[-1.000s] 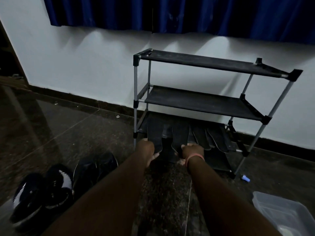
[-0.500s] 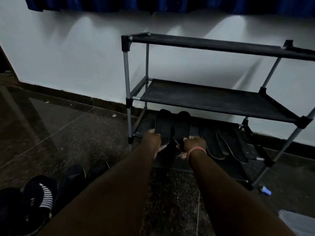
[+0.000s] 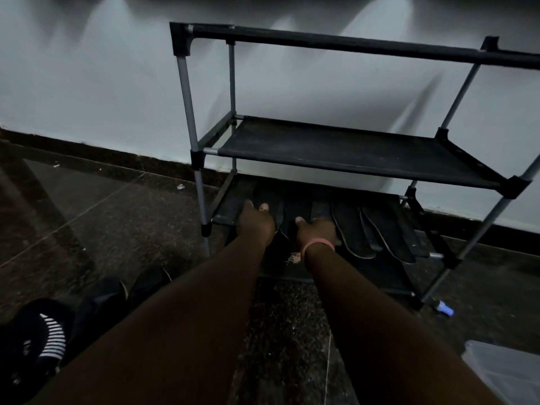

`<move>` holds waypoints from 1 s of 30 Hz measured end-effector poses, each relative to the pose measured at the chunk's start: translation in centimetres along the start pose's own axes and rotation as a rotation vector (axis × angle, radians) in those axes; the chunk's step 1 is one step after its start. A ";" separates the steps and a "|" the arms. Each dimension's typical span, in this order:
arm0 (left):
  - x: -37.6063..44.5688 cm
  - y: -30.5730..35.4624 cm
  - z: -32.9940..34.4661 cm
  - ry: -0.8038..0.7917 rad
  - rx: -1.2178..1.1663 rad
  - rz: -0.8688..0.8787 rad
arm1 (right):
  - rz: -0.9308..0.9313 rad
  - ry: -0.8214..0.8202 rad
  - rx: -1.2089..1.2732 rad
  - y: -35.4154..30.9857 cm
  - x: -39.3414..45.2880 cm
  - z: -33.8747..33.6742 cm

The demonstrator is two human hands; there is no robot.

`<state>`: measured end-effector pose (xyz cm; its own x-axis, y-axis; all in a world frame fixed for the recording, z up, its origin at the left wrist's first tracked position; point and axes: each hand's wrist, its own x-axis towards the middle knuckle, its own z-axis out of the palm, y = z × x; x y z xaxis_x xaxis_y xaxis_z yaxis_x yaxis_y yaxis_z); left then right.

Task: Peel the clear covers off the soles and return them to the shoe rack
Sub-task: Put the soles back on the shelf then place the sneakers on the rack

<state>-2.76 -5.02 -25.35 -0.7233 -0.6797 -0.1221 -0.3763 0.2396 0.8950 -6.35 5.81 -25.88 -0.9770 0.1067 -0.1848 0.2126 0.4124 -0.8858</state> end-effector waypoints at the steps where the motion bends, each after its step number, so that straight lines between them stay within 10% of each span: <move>1: -0.3 0.2 -0.4 0.007 0.132 0.045 | -0.018 0.012 -0.009 0.0 -0.2 0.1; 13: -7.5 1.7 -4.6 -0.016 0.514 0.185 | -0.194 -0.008 -0.230 0.9 -6.0 -5.5; 30: -24.8 2.9 -2.0 -0.309 0.346 0.357 | -0.188 0.023 -0.213 5.9 -19.5 -17.3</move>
<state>15.21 11.17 -18.84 -0.9559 -0.2936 -0.0046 -0.2076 0.6647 0.7176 14.30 21.82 -20.17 -0.9995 0.0299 -0.0138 0.0291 0.6071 -0.7941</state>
